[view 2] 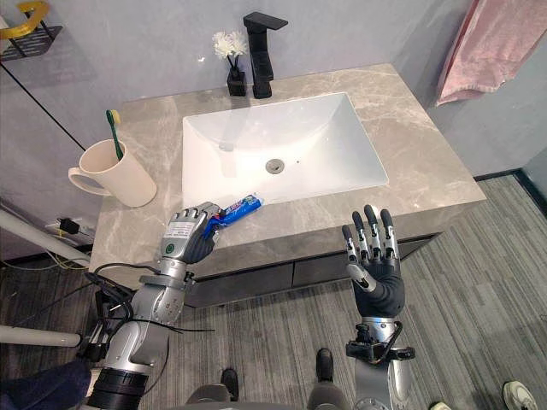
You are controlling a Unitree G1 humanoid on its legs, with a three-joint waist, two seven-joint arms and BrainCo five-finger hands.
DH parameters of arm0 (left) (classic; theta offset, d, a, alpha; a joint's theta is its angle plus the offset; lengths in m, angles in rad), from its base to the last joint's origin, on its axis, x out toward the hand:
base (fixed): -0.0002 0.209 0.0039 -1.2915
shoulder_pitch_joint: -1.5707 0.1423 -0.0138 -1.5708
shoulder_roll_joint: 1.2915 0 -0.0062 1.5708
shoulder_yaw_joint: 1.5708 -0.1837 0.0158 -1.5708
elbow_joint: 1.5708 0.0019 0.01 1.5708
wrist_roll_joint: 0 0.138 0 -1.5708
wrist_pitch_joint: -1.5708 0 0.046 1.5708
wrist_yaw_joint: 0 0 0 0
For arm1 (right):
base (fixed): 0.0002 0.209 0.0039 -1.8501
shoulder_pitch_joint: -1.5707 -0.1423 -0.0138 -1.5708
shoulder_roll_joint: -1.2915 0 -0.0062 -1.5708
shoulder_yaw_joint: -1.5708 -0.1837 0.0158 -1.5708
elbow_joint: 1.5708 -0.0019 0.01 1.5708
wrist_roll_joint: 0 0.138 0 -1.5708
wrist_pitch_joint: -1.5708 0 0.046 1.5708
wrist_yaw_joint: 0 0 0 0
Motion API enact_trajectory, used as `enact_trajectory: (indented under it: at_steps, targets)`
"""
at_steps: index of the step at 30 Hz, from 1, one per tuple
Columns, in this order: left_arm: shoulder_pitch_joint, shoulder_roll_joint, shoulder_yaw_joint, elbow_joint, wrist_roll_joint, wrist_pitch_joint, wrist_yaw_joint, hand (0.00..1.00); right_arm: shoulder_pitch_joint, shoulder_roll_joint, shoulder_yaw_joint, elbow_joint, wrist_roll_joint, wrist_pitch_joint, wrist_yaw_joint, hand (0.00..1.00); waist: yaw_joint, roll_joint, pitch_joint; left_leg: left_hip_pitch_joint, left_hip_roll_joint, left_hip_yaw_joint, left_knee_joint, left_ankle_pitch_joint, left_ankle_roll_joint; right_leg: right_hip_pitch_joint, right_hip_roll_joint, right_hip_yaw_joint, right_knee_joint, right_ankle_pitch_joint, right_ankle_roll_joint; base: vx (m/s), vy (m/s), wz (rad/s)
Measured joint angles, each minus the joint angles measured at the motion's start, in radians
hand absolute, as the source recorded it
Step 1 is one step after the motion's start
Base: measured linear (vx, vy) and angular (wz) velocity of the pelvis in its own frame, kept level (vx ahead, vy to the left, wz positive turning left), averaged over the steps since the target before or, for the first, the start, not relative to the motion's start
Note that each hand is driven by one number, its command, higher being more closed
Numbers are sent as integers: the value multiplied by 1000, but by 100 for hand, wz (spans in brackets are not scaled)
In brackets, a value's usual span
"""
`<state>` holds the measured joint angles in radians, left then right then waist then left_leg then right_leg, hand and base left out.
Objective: Organize washtable
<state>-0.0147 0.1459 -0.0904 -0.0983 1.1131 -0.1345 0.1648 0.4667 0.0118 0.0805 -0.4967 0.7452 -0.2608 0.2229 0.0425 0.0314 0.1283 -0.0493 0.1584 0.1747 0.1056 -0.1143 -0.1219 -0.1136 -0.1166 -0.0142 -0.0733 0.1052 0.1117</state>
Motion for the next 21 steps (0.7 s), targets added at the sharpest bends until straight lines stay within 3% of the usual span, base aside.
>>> enact_trajectory:
  at_steps: [11, 17, 21]
  targets:
    - [17, -4, 56, 9, 1, 21, 97, 100, -10, 6, 0, 0, 43, -41, 0, 0, -14, 1, 0, 2, 0, -7, -1, 1, 0, 8, 0, -7, -5, 0, 0, 1, -3, 1]
    - [89, -21, 74, -45, -83, 37, 111, 100, -8, 19, -1, 0, 47, -44, 0, 0, -25, 1, 1, 16, 0, -17, -3, 1, 0, 35, 0, -18, -18, 0, 0, -4, -12, 6]
    - [111, -44, 57, -129, -150, 16, 121, 100, -9, 21, 1, 1, 47, -44, 0, 0, -25, 0, 0, 22, -1, -32, -2, 1, 0, 52, -1, -33, -20, 0, 0, -12, -12, 9]
